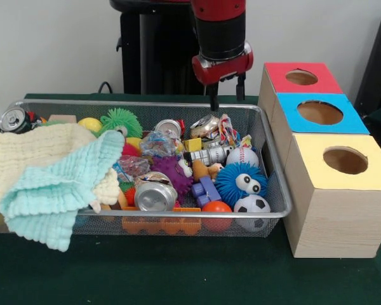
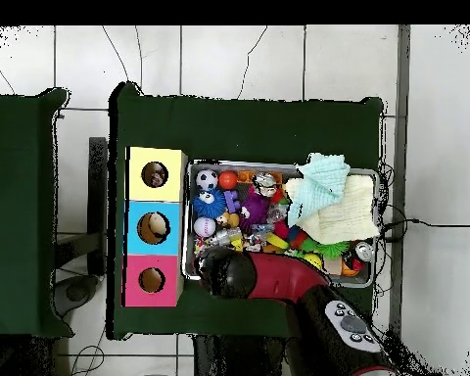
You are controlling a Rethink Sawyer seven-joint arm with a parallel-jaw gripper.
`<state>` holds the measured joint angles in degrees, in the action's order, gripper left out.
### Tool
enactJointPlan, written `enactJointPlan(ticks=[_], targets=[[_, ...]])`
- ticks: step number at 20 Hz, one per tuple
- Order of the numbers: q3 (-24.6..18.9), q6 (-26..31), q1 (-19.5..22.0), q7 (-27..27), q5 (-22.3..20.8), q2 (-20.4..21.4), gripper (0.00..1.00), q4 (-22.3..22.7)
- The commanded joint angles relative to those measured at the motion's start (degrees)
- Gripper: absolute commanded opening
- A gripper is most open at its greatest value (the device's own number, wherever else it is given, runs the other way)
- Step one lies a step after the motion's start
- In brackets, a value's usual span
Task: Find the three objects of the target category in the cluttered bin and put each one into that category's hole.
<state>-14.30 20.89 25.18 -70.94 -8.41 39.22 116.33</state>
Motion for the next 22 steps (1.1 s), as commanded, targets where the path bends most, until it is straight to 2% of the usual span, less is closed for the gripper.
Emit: enactJointPlan(ticks=[1,10,22], targets=[[3.3,-9.8,-1.5,-15.6,1.3,-7.9,1.00,-1.5],[5.0,-15.8,-2.8,-14.9,2.7,-12.4,1.00,-2.7],[4.8,-15.3,-3.2,-13.7,3.6,-13.4,1.00,-3.5]])
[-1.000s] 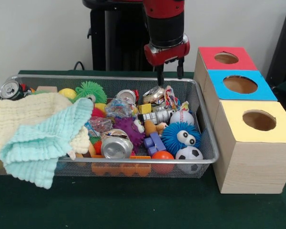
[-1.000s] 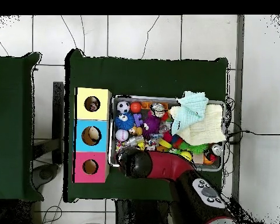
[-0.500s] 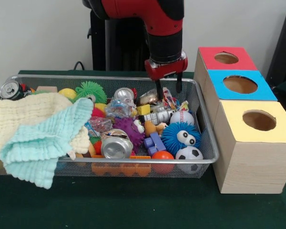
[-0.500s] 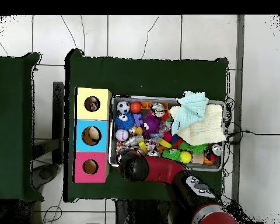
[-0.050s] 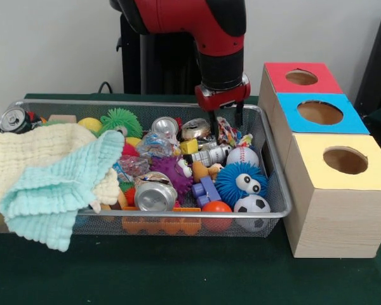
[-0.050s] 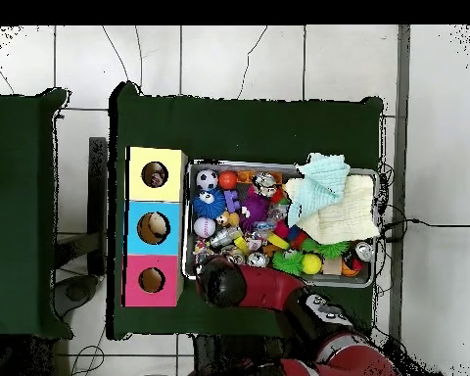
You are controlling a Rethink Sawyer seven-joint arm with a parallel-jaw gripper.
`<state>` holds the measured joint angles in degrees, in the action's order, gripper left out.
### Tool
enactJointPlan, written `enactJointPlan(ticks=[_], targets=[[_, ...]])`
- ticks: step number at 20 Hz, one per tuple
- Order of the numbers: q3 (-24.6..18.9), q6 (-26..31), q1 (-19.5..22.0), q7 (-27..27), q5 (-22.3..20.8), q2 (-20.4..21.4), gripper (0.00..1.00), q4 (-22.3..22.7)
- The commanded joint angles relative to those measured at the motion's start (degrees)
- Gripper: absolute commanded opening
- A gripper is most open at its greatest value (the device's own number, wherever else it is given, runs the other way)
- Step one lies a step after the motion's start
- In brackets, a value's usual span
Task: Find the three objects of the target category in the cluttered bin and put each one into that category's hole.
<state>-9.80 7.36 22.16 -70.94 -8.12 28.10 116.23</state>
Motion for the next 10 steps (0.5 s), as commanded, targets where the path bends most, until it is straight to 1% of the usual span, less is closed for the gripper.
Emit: enactJointPlan(ticks=[1,10], targets=[[0.4,-1.7,-0.3,-13.7,3.3,-2.3,0.00,-3.5],[-0.7,-2.2,1.0,-13.3,3.0,-2.4,0.00,-3.1]])
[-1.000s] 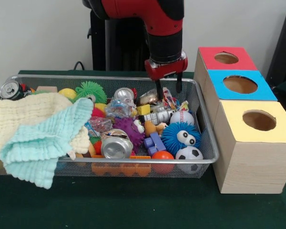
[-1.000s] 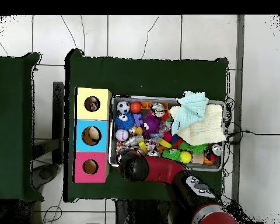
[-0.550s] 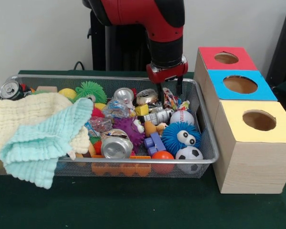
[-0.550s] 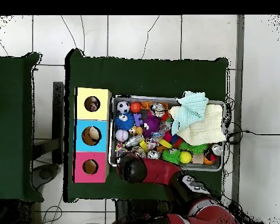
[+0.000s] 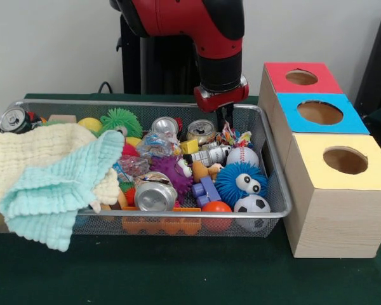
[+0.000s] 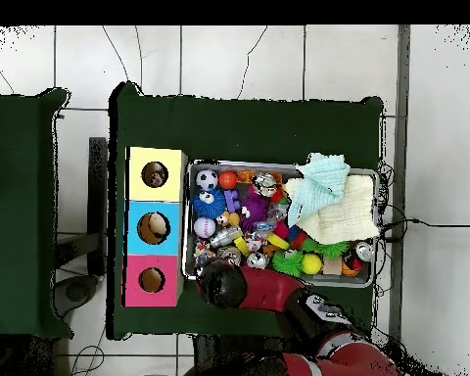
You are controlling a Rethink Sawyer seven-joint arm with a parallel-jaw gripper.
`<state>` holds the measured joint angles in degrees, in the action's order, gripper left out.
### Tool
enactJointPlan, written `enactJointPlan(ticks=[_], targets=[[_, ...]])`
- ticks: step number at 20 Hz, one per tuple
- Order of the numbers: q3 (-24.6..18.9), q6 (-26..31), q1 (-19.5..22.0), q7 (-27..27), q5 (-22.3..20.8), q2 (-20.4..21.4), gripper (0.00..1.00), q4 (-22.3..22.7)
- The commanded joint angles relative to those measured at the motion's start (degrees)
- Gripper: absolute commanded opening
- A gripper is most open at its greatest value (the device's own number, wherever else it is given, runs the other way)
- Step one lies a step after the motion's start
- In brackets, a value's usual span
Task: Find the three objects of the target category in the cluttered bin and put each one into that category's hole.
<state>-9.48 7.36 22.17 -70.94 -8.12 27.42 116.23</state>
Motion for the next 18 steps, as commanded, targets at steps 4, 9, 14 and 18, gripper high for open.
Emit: enactJointPlan(ticks=[4,9,14,18], targets=[[-1.1,-2.2,1.0,-13.3,3.0,-1.6,0.00,-3.1],[-1.0,-1.3,0.5,-14.1,3.8,0.2,0.00,-2.2],[-0.1,2.8,-1.3,-15.2,6.1,4.4,0.00,-0.6],[0.3,6.0,-2.0,-14.5,7.6,6.0,0.00,-0.8]])
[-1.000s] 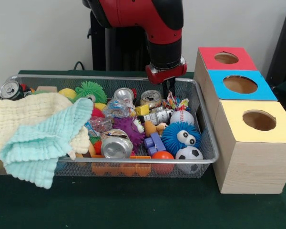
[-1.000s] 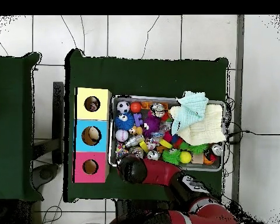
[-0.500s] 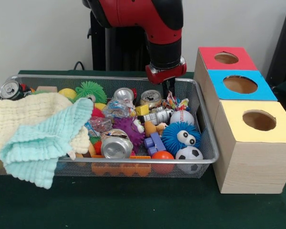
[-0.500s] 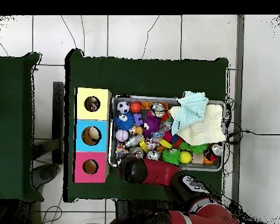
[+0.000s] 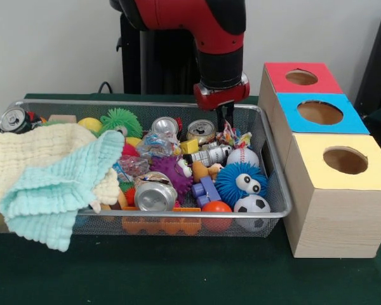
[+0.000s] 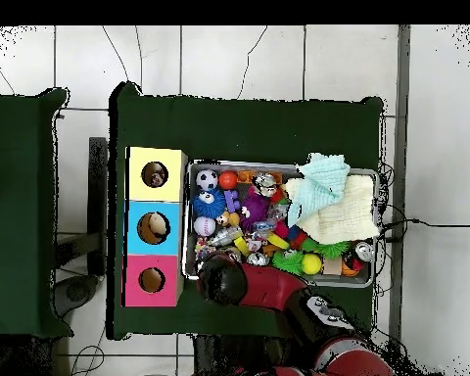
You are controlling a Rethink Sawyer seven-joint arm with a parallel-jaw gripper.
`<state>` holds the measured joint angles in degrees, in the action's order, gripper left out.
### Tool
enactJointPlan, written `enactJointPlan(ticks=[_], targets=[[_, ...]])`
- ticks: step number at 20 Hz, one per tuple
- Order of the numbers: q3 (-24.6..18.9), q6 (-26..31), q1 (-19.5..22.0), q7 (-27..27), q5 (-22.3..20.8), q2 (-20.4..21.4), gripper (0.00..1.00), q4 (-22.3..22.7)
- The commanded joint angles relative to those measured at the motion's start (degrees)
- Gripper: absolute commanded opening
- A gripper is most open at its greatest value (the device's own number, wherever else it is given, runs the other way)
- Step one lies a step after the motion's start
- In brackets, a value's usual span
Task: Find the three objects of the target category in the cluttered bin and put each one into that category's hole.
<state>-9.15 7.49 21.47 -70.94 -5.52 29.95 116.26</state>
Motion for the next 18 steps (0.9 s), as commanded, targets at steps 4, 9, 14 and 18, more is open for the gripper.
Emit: enactJointPlan(ticks=[4,9,14,18], targets=[[0.3,8.9,-2.0,-13.8,6.5,4.9,0.00,-1.4],[0.8,12.1,-3.2,-13.9,8.3,6.4,0.00,-1.7],[1.1,14.8,-4.5,-14.7,10.3,7.8,0.00,-1.7],[1.8,16.8,-6.0,-15.5,11.9,8.9,0.00,-1.7]])
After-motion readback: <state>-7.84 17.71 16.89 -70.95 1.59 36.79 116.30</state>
